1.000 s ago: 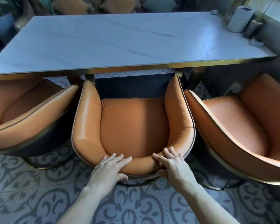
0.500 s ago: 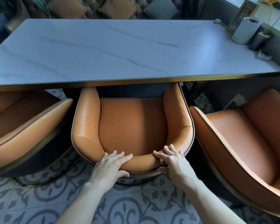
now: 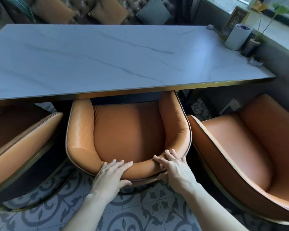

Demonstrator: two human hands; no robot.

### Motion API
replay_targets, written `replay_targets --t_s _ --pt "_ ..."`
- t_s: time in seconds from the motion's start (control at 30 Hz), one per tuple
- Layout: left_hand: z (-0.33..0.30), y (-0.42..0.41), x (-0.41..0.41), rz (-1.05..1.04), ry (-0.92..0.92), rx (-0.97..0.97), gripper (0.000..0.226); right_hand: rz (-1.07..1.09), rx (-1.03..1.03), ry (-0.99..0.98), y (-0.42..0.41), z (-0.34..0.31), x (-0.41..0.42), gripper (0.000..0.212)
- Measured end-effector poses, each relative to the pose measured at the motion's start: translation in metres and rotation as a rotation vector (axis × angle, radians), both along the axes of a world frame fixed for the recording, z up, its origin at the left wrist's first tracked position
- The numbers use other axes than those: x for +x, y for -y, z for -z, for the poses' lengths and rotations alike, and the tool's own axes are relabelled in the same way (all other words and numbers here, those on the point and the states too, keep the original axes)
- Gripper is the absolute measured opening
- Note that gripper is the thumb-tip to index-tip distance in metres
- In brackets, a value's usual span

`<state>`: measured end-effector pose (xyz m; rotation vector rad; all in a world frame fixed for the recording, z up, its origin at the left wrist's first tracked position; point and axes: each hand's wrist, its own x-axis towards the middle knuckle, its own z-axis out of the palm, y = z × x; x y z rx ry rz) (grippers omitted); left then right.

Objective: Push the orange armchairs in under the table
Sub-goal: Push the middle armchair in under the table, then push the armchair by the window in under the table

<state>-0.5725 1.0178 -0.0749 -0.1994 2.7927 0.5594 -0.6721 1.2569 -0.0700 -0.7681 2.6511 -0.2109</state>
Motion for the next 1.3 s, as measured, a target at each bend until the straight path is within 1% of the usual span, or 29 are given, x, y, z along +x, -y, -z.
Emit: replay_targets --t_s 0.17,0.4,0.6,0.77,0.87,1.07,1.3 --pt "-0.017 -0.02 0.008 -0.047 0.034 -0.074 0.071 0.077 0.03 0.016 -0.019 -0.026 0.027 0.085" --pt "-0.071 -0.084 0.013 0.0 -0.002 -0.113 0.082 0.184 0.072 0.003 -0.091 -0.078 0.042 0.095" --pt "-0.126 -0.178 0.019 0.043 -0.028 -0.159 0.09 0.214 0.118 0.005 -0.18 -0.136 0.063 0.101" --pt "-0.175 -0.27 0.033 0.033 -0.033 -0.186 0.101 0.24 0.125 -0.001 -0.277 -0.182 0.081 0.105" --pt "-0.197 -0.323 0.038 0.032 -0.042 -0.184 0.105 0.274 0.123 -0.016 -0.336 -0.199 0.085 0.106" --pt "-0.21 -0.408 0.03 0.054 -0.058 -0.176 0.109 0.315 0.139 -0.006 -0.427 -0.216 0.085 0.11" --pt "-0.196 -0.471 -0.021 0.112 -0.073 -0.181 0.111 0.348 0.173 -0.022 -0.487 -0.203 0.048 0.11"
